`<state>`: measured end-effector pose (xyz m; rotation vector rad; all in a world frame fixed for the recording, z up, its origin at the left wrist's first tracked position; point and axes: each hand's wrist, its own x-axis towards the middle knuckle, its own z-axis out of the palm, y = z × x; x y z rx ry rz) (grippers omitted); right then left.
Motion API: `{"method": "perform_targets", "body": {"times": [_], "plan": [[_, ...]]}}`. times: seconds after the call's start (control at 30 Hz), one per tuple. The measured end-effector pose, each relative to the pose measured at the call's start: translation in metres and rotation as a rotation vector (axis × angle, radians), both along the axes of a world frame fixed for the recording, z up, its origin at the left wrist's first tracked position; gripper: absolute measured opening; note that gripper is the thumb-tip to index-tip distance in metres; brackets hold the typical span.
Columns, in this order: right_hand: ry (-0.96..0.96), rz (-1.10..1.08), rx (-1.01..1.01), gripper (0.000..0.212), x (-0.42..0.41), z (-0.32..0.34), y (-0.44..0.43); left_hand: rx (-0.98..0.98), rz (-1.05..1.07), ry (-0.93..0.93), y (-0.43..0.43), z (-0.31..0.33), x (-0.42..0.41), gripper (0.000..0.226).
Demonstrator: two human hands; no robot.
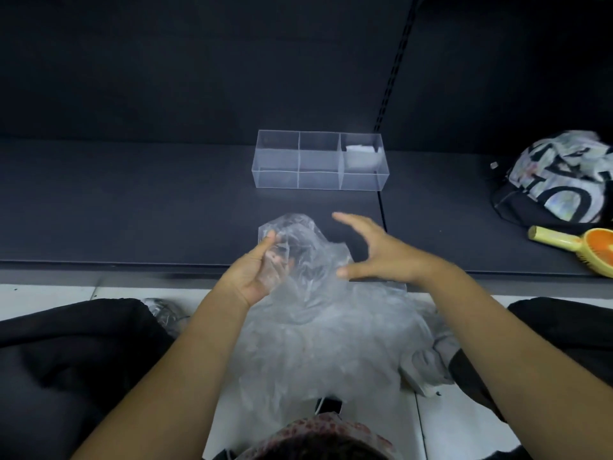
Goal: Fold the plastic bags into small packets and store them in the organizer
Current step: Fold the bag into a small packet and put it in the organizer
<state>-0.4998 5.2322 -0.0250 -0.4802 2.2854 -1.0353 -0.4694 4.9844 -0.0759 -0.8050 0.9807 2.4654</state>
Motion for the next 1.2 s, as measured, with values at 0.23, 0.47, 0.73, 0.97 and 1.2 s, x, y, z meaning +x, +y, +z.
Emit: {"method": "perform_targets", "body": {"times": [0.23,0.47,0.73,0.97,1.2], "plan": [[0.111,-0.28,-0.09,0.011,0.023,-0.042,-0.031,-0.109,-0.047,-0.07,0.003,0.006,0.005,0.026],[0.134,-0.701,-0.404,0.033,-0.007,-0.006,-0.004,-0.427,0.202,-0.305,-0.035,0.001,-0.002,0.025],[0.189,-0.405,-0.429,0.036,-0.007,0.034,-0.044,-0.979,-0.493,0.621,0.039,0.077,-0.02,0.053],[-0.201,-0.115,-0.156,0.03,-0.007,0.029,0.002,-0.823,-0.198,0.433,0.03,0.069,-0.021,0.026],[-0.235,-0.451,-0.414,0.013,-0.011,0.005,0.026,-0.813,-0.001,0.272,0.002,0.045,-0.024,0.023]]}}
